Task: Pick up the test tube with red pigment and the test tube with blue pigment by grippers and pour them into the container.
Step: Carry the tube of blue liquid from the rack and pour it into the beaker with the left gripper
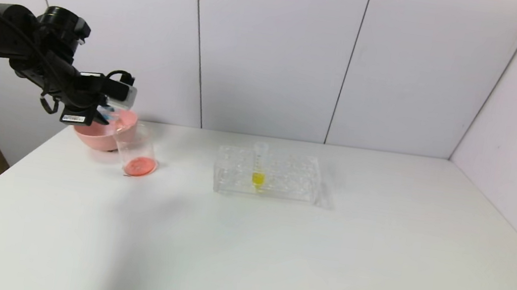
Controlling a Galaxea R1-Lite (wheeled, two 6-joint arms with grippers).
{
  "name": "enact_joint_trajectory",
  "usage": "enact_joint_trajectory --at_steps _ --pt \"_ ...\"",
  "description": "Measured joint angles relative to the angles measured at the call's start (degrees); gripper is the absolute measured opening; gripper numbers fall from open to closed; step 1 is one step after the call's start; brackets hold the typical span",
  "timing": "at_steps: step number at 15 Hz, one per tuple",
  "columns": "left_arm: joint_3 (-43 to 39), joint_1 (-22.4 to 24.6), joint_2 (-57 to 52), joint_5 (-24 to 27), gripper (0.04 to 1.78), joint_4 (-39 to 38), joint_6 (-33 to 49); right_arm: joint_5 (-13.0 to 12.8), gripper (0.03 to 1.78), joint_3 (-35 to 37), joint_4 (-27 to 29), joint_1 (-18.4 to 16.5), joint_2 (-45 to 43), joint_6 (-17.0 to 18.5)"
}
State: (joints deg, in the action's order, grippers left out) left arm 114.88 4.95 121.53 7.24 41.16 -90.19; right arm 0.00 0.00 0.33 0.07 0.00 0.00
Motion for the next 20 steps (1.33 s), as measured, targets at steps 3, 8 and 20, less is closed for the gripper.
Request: enact_joint_trajectory --at_steps 3,8,20 --pt "0.00 -0.24 0.05 -0.20 0.45 -0.10 -0.02 0.00 1.77 0.00 0.00 0.00 0.00 0.00" --pt "0.00 -0.90 0.13 -2.26 0.45 -0.12 0.00 0.00 1.77 0.00 0.00 0.00 0.00 0.00" --pt "0.00 -1.90 0.22 -5.49 0.45 -0.17 0.00 0.00 1.77 0.00 0.02 0.00 0.00 0.00"
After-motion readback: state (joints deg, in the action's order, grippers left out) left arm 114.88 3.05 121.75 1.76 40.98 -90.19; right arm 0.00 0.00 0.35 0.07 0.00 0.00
